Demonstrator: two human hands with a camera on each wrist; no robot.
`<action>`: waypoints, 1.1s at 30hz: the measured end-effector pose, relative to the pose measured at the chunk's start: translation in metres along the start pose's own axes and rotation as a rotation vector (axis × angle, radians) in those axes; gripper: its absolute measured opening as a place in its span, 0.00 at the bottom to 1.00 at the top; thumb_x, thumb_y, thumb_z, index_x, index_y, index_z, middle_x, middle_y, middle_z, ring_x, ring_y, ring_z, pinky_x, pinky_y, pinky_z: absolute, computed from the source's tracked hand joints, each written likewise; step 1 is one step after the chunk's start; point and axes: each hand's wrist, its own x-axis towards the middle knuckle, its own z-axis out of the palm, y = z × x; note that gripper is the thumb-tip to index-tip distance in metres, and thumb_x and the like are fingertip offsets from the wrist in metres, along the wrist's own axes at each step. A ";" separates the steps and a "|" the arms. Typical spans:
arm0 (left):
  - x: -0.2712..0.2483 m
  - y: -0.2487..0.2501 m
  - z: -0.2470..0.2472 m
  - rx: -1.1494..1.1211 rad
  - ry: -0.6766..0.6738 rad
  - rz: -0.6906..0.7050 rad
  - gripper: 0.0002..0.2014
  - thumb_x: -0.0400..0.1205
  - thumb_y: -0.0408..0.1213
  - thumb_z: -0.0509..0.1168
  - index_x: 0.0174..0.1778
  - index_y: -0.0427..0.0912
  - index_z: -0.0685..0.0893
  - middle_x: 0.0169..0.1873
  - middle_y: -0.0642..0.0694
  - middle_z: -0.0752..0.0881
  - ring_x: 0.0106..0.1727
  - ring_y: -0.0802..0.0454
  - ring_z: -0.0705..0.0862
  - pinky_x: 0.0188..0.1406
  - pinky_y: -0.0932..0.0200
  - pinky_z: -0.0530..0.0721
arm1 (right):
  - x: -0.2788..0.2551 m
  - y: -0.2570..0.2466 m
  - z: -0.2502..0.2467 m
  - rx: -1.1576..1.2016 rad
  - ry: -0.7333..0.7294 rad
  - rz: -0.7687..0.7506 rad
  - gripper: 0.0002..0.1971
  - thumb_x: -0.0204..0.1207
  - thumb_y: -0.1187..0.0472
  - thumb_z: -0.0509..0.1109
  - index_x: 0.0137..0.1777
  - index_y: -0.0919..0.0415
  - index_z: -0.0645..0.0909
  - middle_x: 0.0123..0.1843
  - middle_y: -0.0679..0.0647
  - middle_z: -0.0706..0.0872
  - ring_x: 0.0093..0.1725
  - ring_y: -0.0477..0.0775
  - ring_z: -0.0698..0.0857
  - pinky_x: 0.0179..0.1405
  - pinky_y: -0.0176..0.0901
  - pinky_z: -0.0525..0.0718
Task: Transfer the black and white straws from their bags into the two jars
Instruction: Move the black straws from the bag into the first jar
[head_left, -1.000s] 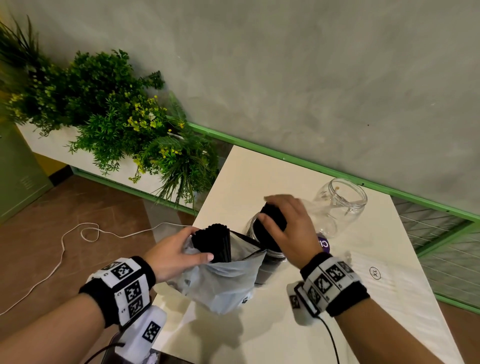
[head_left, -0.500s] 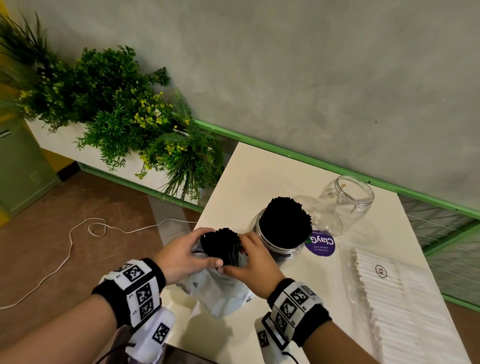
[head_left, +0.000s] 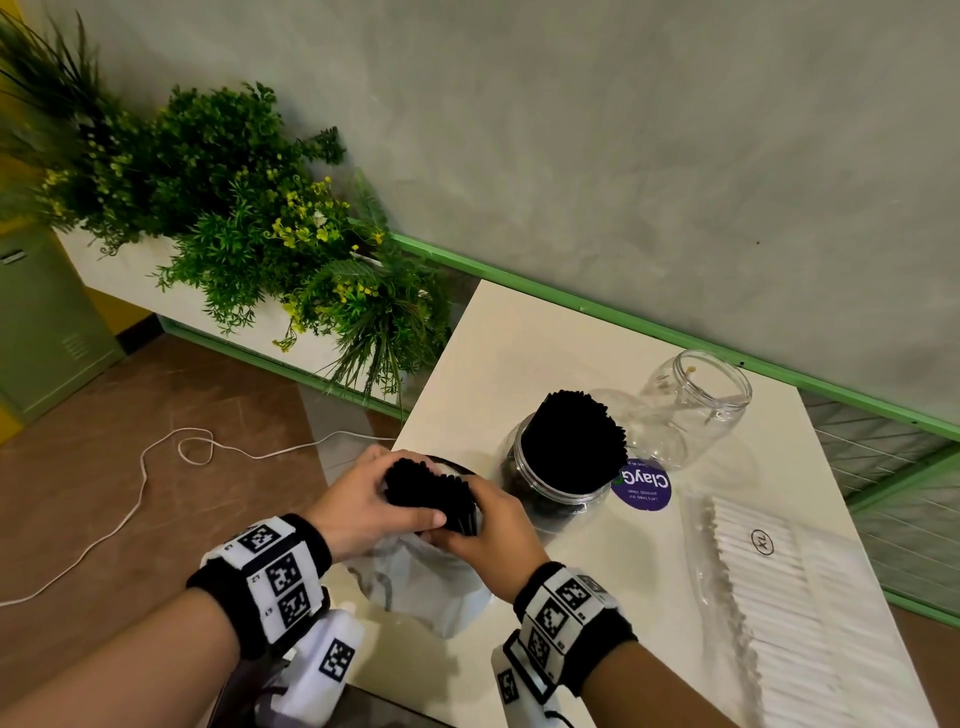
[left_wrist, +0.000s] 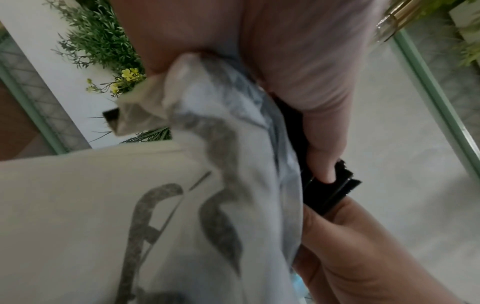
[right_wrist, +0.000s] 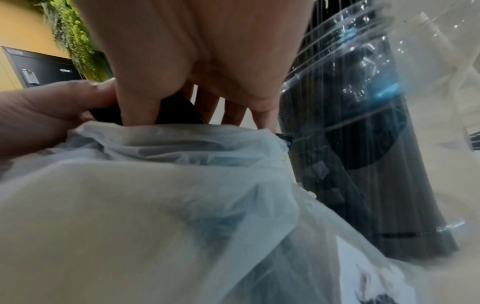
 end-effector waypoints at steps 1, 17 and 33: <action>0.000 0.000 0.001 -0.010 0.006 0.006 0.22 0.53 0.53 0.80 0.43 0.63 0.85 0.49 0.44 0.74 0.52 0.56 0.79 0.48 0.79 0.73 | -0.001 0.000 0.001 0.003 0.005 -0.010 0.18 0.64 0.50 0.80 0.51 0.55 0.82 0.46 0.50 0.85 0.46 0.49 0.82 0.46 0.46 0.82; 0.006 -0.001 0.007 -0.060 0.064 0.096 0.20 0.53 0.59 0.77 0.39 0.58 0.86 0.46 0.45 0.82 0.46 0.59 0.83 0.52 0.67 0.78 | 0.000 -0.001 -0.003 -0.071 0.108 -0.174 0.15 0.63 0.55 0.74 0.50 0.57 0.81 0.46 0.47 0.79 0.46 0.48 0.80 0.48 0.40 0.79; 0.001 0.006 0.013 -0.096 0.106 0.131 0.14 0.59 0.48 0.77 0.36 0.47 0.86 0.45 0.42 0.82 0.44 0.61 0.83 0.46 0.77 0.75 | -0.007 -0.003 -0.007 0.206 0.172 -0.022 0.12 0.67 0.68 0.74 0.49 0.58 0.79 0.39 0.52 0.86 0.39 0.47 0.83 0.41 0.38 0.82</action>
